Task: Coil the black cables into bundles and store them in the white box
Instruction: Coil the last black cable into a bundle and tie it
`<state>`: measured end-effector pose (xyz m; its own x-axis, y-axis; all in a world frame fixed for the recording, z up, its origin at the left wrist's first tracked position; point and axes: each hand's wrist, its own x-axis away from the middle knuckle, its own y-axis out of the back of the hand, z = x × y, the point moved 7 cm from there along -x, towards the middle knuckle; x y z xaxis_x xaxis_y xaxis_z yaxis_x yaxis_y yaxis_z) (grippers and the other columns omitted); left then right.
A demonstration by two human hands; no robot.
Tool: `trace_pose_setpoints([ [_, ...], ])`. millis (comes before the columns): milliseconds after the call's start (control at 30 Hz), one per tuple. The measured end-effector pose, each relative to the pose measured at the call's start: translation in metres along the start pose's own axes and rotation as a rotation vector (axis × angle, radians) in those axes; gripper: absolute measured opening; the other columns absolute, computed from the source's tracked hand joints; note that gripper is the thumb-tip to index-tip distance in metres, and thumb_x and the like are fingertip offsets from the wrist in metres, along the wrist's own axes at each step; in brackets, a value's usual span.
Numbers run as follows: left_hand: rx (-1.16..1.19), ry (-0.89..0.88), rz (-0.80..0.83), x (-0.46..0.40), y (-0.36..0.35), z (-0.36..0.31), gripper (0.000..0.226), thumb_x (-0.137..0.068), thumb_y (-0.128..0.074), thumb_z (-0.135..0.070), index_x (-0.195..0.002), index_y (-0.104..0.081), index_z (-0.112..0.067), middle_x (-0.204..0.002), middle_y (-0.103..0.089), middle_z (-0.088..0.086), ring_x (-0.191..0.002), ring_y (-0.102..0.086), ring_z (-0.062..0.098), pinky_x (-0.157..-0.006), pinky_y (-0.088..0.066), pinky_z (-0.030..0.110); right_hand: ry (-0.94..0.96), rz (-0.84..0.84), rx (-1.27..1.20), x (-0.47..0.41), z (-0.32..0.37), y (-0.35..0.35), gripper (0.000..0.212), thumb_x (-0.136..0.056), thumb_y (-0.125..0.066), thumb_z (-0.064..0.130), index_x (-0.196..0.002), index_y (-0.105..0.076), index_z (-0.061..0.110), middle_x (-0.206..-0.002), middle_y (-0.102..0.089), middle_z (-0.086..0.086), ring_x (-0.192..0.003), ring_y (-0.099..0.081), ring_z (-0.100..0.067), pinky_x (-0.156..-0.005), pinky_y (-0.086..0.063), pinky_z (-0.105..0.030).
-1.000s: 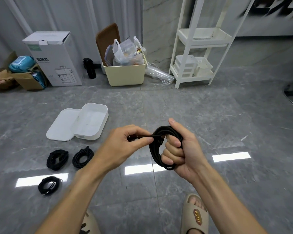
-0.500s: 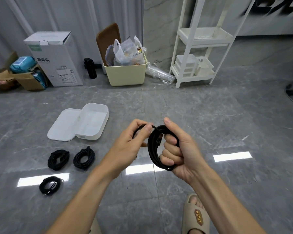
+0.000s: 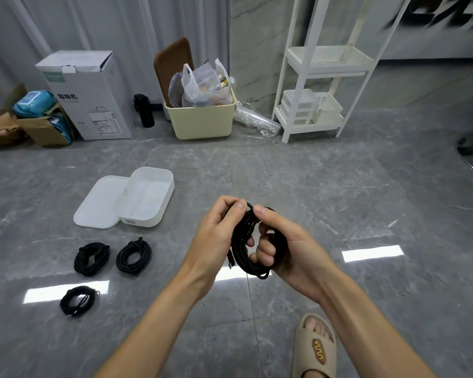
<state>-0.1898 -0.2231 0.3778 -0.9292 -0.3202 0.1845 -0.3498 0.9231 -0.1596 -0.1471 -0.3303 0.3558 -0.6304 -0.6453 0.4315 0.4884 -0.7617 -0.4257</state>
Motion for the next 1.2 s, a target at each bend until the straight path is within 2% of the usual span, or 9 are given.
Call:
trace_pose_setpoints([
  [167,-0.046,0.012,0.09,-0.002,0.002,-0.006,0.018,-0.1,-0.053,-0.028,-0.091,-0.065,-0.019,-0.082,-0.067,0.003,-0.062,-0.062,0.018,-0.058,-0.051,0.025,-0.025,0.021,0.07,0.0,0.003,0.0,0.048,-0.076,-0.078,0.048,-0.094,-0.056,0.008,-0.051,-0.041,-0.002,-0.042,-0.039,-0.015,-0.058,-0.053,-0.03],
  [333,0.005,0.035,0.119,-0.001,-0.002,-0.005,0.023,-0.1,-0.053,-0.028,-0.108,-0.074,-0.034,-0.101,-0.073,0.004,-0.068,-0.066,0.018,-0.066,-0.055,0.026,0.066,-0.074,0.008,-0.001,0.009,-0.003,0.027,-0.073,-0.079,0.038,-0.058,-0.065,0.021,-0.043,-0.021,0.006,-0.032,-0.02,-0.009,-0.04,-0.037,-0.023],
  [433,-0.051,0.034,0.088,-0.002,-0.002,-0.003,0.028,-0.104,-0.046,-0.033,-0.116,-0.07,-0.039,-0.112,-0.072,0.002,-0.085,-0.069,0.013,-0.07,-0.053,0.024,0.11,-0.09,-0.123,-0.001,0.012,-0.006,0.025,-0.065,-0.079,0.036,-0.051,-0.065,0.021,-0.042,-0.02,0.006,-0.03,-0.017,-0.006,-0.035,-0.03,-0.02],
  [567,-0.248,-0.071,-0.03,-0.004,0.011,-0.007,0.028,-0.105,-0.042,-0.035,-0.112,-0.062,-0.052,-0.117,-0.066,-0.024,-0.112,-0.056,-0.012,-0.098,-0.042,0.018,0.151,-0.159,-0.199,-0.002,0.016,0.0,0.035,-0.057,-0.083,0.036,-0.051,-0.053,0.02,-0.04,-0.02,0.006,-0.028,-0.016,-0.006,-0.033,-0.028,-0.019],
  [700,-0.51,-0.194,-0.051,-0.002,0.009,-0.008,0.023,-0.104,-0.04,-0.042,-0.119,-0.046,-0.058,-0.133,-0.048,-0.033,-0.133,-0.038,-0.009,-0.119,-0.026,0.038,0.183,-0.221,-0.182,-0.001,0.018,0.007,0.039,-0.056,-0.083,0.038,-0.055,-0.049,0.018,-0.041,-0.02,0.005,-0.029,-0.016,-0.008,-0.033,-0.028,-0.02],
  [833,-0.395,-0.128,0.091,0.0,0.001,0.001,0.059,-0.081,-0.051,-0.065,-0.137,-0.04,-0.053,-0.139,-0.045,-0.035,-0.132,-0.035,-0.018,-0.115,-0.03,0.023,0.189,-0.207,-0.149,0.0,0.019,0.006,0.033,-0.063,-0.08,0.035,-0.052,-0.053,0.02,-0.044,-0.021,0.004,-0.031,-0.016,-0.007,-0.035,-0.026,-0.02],
  [933,-0.456,-0.108,0.185,0.004,-0.006,0.006,0.081,-0.07,-0.064,-0.064,-0.144,-0.036,-0.05,-0.135,-0.05,-0.034,-0.128,-0.037,-0.02,-0.102,-0.032,0.013,0.202,-0.194,-0.127,0.002,0.021,0.007,0.031,-0.066,-0.077,0.034,-0.048,-0.055,0.023,-0.044,-0.023,0.005,-0.03,-0.018,-0.006,-0.034,-0.023,-0.02],
  [1067,-0.41,-0.099,0.145,0.002,-0.007,0.007,0.07,-0.073,-0.073,-0.035,-0.138,-0.05,-0.039,-0.122,-0.065,-0.023,-0.118,-0.057,-0.004,-0.102,-0.045,0.024,0.22,-0.163,-0.12,0.002,0.024,0.008,0.034,-0.064,-0.078,0.038,-0.052,-0.051,0.022,-0.041,-0.022,0.004,-0.03,-0.018,-0.008,-0.035,-0.021,-0.022],
  [1200,-0.273,-0.042,0.086,-0.002,0.0,0.011,0.055,-0.073,-0.074,-0.016,-0.125,-0.062,-0.032,-0.104,-0.073,-0.01,-0.099,-0.07,0.006,-0.08,-0.051,0.015,0.238,-0.109,-0.11,0.001,0.025,0.007,0.033,-0.071,-0.079,0.037,-0.058,-0.054,0.021,-0.043,-0.021,0.004,-0.032,-0.02,-0.009,-0.038,-0.032,-0.023],
])
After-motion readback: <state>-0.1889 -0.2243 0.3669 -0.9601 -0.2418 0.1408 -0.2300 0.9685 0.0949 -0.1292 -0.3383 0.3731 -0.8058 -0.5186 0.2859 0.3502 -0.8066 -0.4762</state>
